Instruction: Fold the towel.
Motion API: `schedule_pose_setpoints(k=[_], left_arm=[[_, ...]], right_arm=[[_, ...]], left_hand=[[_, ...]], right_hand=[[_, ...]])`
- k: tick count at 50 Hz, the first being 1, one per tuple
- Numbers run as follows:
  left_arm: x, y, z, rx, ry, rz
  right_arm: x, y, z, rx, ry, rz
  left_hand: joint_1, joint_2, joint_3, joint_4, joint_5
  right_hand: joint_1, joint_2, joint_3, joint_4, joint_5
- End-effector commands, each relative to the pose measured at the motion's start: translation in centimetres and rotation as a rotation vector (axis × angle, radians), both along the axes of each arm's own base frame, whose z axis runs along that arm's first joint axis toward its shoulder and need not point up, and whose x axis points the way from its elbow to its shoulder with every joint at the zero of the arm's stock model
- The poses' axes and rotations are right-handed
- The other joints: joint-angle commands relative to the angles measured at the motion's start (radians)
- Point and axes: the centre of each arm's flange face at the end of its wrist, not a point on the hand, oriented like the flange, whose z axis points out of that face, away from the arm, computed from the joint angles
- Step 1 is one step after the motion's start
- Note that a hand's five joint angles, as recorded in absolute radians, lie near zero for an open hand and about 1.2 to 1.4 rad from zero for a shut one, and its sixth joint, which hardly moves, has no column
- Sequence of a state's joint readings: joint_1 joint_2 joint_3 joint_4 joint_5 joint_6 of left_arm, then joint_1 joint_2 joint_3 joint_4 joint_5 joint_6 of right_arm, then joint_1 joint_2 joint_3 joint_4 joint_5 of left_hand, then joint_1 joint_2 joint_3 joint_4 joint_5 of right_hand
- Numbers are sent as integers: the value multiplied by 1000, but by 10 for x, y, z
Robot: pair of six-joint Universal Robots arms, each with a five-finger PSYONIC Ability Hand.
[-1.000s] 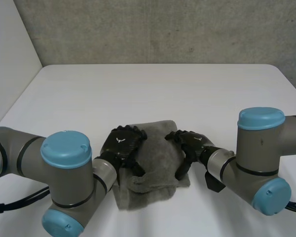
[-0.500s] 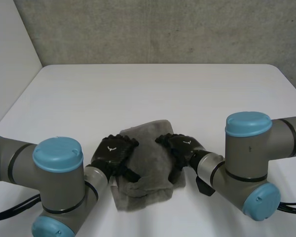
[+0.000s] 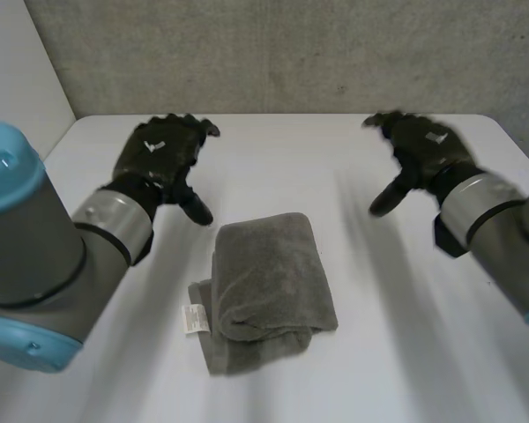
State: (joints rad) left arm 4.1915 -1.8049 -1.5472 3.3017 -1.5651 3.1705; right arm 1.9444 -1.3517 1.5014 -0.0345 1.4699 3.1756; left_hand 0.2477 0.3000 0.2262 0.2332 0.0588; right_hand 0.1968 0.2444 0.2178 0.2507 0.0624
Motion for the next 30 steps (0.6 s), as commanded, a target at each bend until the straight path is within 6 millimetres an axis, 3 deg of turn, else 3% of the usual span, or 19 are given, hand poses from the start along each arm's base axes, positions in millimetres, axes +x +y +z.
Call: schedule_pose_setpoints(k=[1, 30], left_arm=[[10, -11, 19, 38, 43, 45], [16, -13, 34, 6, 64, 61]], right_arm=[[-21, 2, 35, -110, 0, -130], [-26, -5, 24, -87, 75, -150]], left_hand=[[-52, -104, -52, -59, -37], [-52, -104, -52, -59, -37]], right_hand=[[-22, -70, -43, -76, -62], [-22, -70, -43, -76, -62]])
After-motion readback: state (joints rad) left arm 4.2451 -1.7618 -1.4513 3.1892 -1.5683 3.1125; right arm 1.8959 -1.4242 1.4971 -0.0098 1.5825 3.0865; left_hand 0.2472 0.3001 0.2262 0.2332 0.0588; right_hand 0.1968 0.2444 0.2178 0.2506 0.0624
